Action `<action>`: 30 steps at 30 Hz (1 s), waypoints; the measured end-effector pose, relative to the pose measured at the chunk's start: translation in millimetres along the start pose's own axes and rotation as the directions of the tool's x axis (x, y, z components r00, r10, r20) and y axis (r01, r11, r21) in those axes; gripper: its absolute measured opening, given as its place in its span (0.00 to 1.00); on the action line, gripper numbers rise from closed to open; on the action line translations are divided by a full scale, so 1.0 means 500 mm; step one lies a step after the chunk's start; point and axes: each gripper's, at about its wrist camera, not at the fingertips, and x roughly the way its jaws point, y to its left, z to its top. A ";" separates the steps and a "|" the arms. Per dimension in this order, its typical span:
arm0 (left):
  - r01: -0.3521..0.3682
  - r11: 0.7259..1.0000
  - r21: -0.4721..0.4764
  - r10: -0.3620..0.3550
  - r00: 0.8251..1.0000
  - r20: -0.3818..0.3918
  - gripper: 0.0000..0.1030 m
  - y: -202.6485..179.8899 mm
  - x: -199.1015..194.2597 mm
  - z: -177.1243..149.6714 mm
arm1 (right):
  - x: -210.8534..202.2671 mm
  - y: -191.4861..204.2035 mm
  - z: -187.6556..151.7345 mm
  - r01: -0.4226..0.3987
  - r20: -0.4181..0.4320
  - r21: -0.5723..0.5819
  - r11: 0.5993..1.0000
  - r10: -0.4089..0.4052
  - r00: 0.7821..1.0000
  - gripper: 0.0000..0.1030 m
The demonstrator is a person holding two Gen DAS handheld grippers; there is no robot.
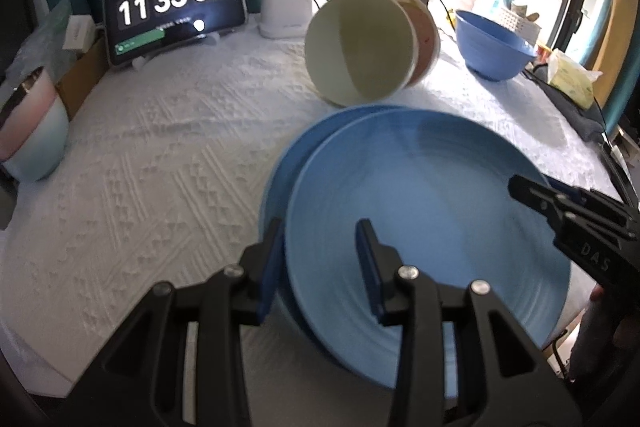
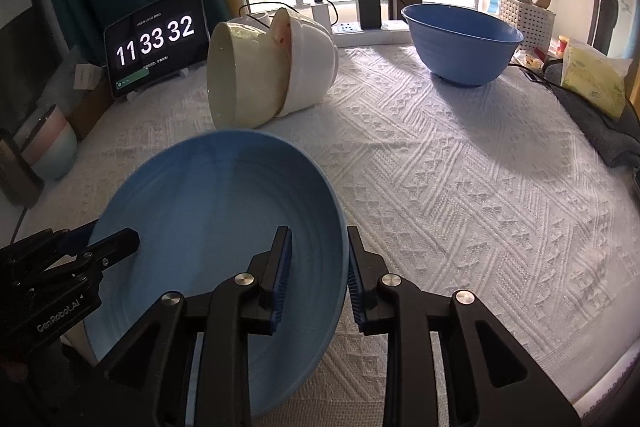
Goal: Organize plates and bowls
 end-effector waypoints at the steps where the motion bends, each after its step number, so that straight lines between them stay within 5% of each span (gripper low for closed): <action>1: -0.004 1.000 0.000 0.004 1.000 0.008 0.37 -0.001 -0.006 0.000 | -0.006 0.000 -0.002 -0.004 0.009 0.000 1.000 0.004 1.000 0.27; 30: 0.016 0.992 0.129 -0.036 0.988 0.152 0.38 -0.148 -0.093 0.055 | -0.088 -0.142 0.003 -0.013 0.134 0.103 0.995 -0.001 0.991 0.30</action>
